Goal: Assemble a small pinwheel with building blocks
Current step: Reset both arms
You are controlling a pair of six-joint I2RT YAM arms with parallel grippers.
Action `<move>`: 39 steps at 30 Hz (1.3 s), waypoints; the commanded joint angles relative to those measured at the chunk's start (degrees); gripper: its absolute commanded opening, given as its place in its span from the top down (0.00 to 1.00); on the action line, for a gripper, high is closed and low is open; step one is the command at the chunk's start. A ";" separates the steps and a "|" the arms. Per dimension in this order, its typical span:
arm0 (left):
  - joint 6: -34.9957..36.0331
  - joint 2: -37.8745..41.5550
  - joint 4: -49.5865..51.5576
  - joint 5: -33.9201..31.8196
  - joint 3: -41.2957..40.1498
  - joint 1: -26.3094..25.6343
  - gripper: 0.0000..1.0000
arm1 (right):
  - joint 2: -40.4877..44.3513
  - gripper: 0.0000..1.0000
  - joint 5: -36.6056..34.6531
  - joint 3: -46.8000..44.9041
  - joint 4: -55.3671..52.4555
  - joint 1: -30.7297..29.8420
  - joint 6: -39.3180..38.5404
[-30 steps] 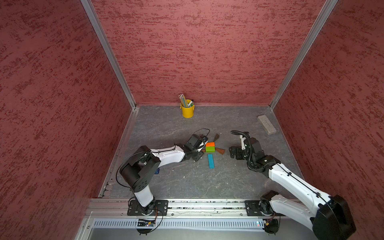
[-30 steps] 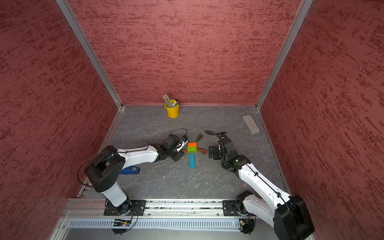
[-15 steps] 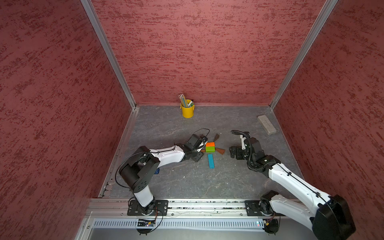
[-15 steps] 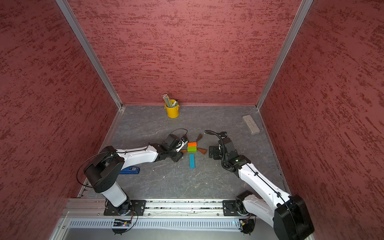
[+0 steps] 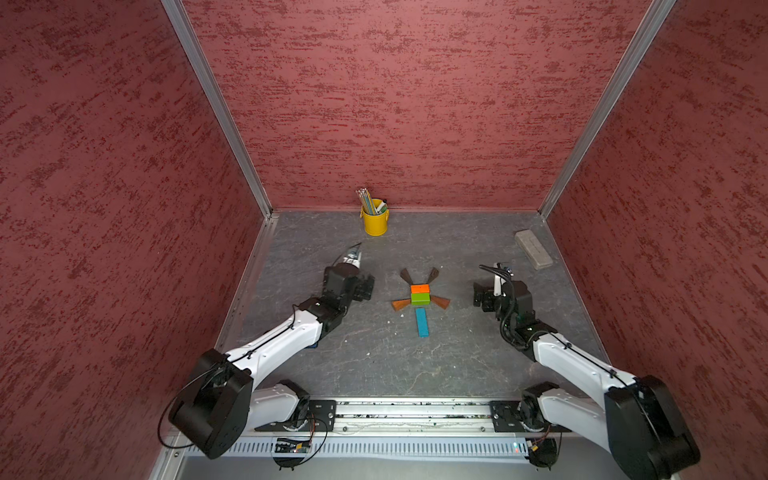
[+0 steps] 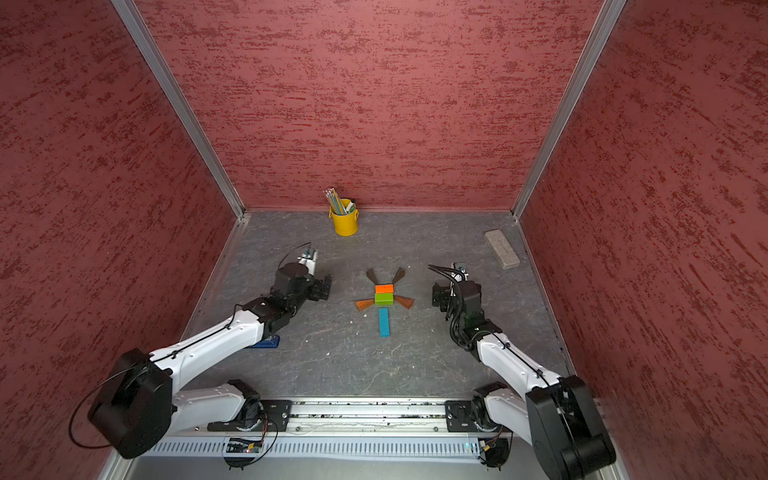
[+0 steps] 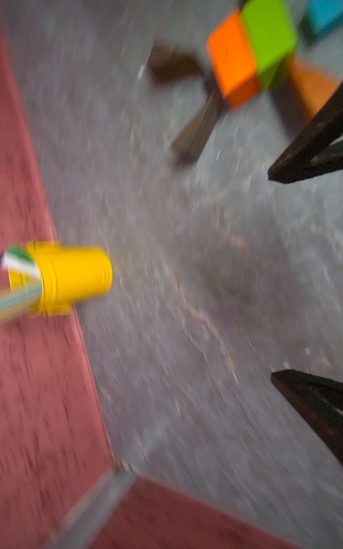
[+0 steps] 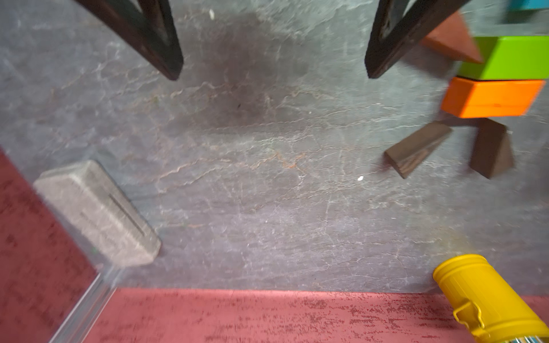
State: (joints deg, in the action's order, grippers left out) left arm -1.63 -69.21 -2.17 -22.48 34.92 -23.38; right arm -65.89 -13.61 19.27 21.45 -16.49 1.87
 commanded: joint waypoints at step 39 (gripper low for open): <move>4.40 -19.38 -60.83 10.86 -18.59 19.25 0.00 | -22.22 0.01 12.99 -6.96 54.48 19.29 -0.72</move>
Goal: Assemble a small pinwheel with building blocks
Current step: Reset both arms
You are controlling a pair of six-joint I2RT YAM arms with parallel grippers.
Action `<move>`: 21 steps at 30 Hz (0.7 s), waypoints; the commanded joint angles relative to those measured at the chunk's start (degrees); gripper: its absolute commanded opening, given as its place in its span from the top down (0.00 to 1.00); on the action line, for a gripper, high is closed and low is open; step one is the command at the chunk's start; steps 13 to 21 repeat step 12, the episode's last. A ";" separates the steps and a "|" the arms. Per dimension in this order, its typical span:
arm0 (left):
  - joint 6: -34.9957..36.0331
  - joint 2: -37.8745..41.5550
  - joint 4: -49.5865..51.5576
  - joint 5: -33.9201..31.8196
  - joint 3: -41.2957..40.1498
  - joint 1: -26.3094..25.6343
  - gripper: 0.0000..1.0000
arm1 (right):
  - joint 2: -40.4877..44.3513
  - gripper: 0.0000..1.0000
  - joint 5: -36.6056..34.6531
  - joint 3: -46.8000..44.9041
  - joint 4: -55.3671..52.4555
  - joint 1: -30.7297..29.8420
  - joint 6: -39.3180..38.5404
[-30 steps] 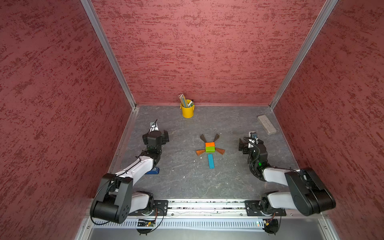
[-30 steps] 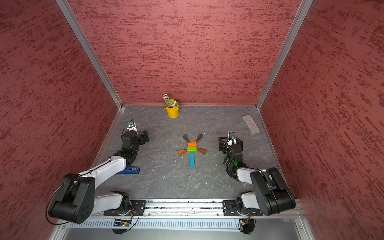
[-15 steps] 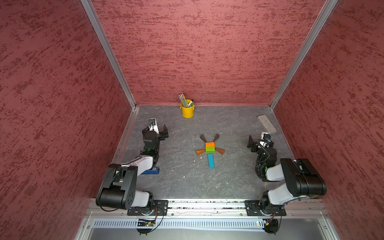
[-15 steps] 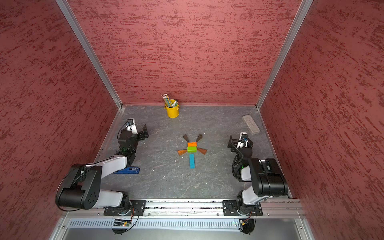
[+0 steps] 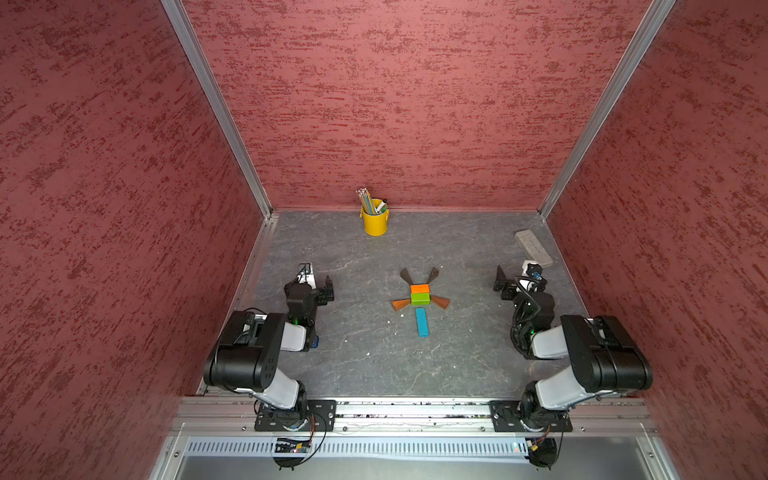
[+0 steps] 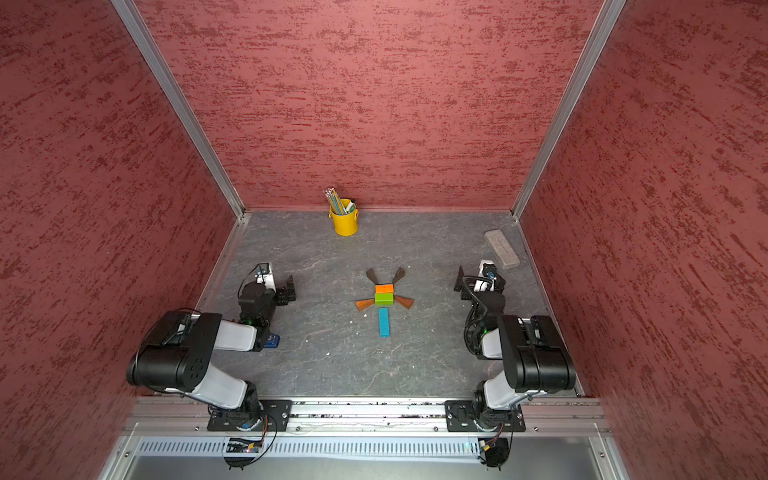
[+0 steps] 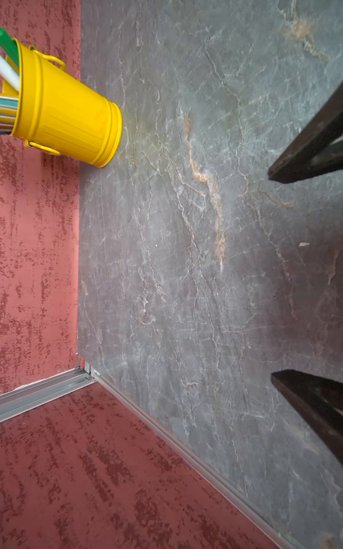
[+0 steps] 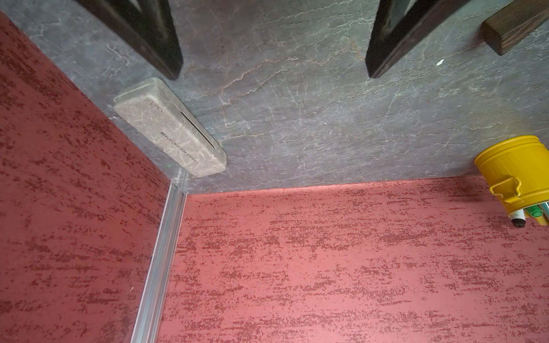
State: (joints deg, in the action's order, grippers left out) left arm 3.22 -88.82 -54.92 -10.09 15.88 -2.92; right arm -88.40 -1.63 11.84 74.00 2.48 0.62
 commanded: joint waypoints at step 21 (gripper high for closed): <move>-1.09 0.88 -3.61 2.73 2.19 0.52 0.00 | 0.31 0.01 0.93 0.56 1.83 0.31 0.46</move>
